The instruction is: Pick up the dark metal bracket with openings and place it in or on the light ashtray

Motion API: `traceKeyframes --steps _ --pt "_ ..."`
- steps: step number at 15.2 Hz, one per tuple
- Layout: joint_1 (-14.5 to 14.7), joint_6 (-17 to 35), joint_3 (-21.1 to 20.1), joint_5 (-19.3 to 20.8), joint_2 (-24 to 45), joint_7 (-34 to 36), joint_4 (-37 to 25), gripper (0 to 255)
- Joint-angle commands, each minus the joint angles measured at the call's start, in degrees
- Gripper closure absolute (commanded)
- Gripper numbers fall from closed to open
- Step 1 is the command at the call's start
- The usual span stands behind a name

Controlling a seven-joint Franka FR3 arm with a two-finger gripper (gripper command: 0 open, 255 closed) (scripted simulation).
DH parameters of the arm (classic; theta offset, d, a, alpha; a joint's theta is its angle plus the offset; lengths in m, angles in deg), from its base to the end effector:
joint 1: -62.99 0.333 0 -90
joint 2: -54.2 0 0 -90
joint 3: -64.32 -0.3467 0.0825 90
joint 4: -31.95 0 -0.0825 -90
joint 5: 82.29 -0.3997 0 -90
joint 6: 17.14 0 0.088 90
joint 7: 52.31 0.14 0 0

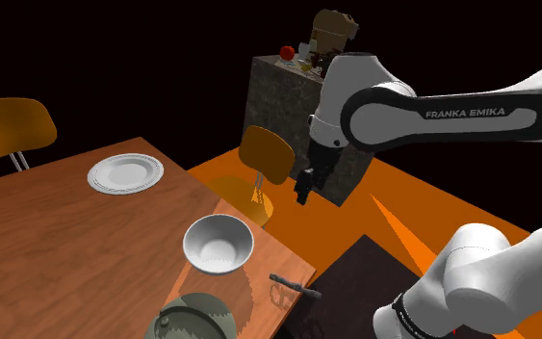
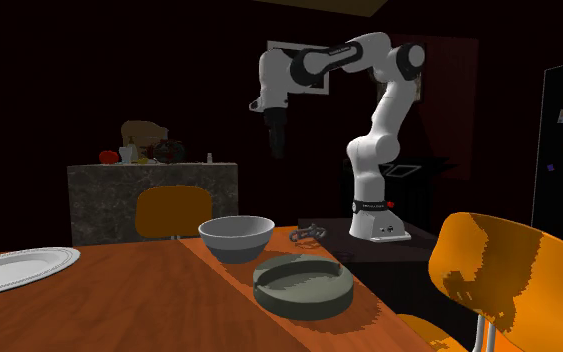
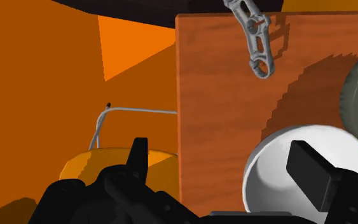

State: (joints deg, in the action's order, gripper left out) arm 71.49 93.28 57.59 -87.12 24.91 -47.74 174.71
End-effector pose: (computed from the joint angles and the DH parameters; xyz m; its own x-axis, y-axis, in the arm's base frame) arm 0.3670 0.1095 0.4463 0.9888 0.1377 -0.0569 0.1370 -0.9904 -0.0154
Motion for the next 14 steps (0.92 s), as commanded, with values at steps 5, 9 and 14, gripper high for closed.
traceKeyframes --steps 5,9,14 --pt "3.5 7.2 -4.7 0.4 10.5 -0.5 -1.3 0" --pt "5.5 11.6 -7.8 1.7 17.5 -0.3 -2.6 0" --pt "7.2 15.7 -10.3 3.7 24.3 0.5 -3.7 0"
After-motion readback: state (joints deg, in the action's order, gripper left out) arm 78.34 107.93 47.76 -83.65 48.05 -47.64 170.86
